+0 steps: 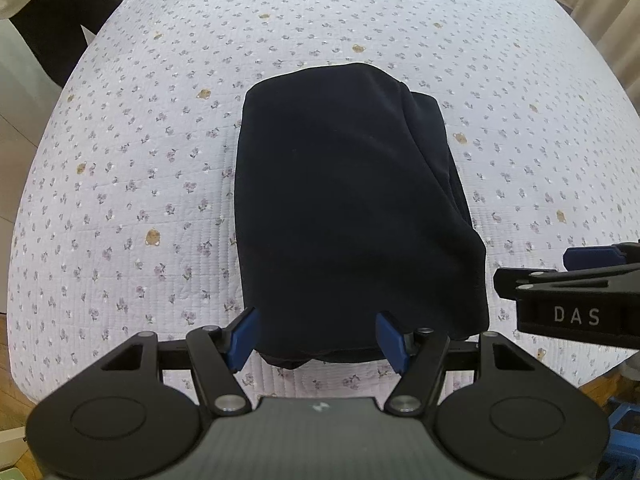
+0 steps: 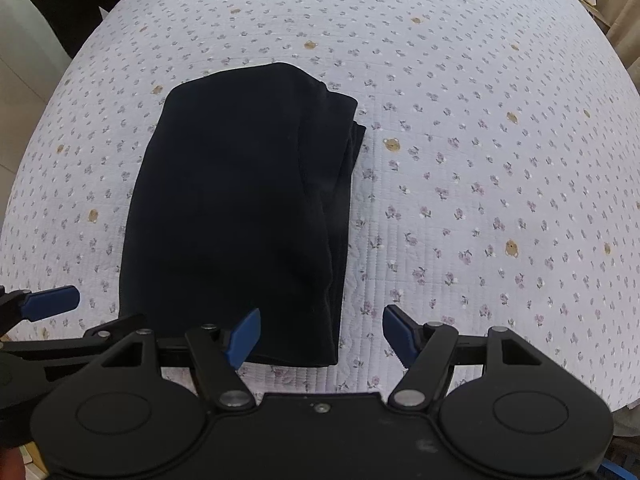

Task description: Fold large clothes

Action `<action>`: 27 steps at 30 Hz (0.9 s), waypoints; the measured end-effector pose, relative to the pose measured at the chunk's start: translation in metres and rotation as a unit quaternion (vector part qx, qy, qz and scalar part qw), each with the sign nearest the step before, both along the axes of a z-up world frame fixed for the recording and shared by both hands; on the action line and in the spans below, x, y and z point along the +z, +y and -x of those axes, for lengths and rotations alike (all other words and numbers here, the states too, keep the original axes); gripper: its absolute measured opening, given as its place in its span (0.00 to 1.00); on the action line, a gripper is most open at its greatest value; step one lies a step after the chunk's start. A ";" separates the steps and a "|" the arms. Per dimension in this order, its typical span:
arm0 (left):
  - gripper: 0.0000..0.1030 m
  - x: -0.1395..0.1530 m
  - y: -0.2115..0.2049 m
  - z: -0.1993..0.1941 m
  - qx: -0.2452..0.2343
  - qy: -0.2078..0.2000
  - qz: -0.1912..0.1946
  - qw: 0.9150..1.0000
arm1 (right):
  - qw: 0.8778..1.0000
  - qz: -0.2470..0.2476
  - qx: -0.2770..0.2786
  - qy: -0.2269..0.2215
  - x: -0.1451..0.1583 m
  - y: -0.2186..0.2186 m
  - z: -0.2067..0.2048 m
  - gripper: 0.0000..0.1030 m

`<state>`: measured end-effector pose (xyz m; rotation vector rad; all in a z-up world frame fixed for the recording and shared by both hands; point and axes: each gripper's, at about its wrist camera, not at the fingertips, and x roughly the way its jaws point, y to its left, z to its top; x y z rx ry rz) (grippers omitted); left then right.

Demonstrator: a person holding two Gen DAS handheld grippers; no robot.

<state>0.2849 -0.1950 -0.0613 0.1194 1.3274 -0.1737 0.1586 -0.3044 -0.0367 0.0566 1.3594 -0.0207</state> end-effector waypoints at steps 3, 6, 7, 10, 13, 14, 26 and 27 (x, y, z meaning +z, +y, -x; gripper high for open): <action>0.64 0.000 -0.001 0.001 0.003 0.000 -0.003 1.000 | 1.000 -0.002 0.001 0.003 -0.001 -0.001 0.003 0.78; 0.64 0.001 -0.003 0.002 0.006 -0.003 -0.009 1.000 | 1.000 -0.008 0.005 0.002 0.000 -0.002 0.005 0.78; 0.64 0.002 -0.004 0.002 0.006 -0.007 -0.012 1.000 | 1.000 -0.008 0.007 0.000 0.001 -0.002 0.005 0.78; 0.64 0.006 -0.005 0.000 0.007 -0.018 -0.021 1.000 | 1.000 -0.010 0.018 -0.010 0.006 -0.001 0.007 0.78; 0.65 0.008 -0.007 -0.001 0.010 -0.022 -0.021 0.999 | 1.000 -0.008 0.023 -0.015 0.008 -0.003 0.008 0.78; 0.65 0.009 -0.008 -0.001 0.010 -0.023 -0.022 0.999 | 1.000 -0.008 0.022 -0.015 0.008 -0.004 0.008 0.78; 0.64 0.010 -0.010 0.000 0.017 -0.043 -0.031 0.998 | 0.999 -0.013 0.028 -0.017 0.007 -0.007 0.013 0.78; 0.64 0.011 -0.011 0.001 0.013 -0.053 -0.040 0.998 | 0.999 -0.011 0.029 -0.019 0.007 -0.007 0.013 0.78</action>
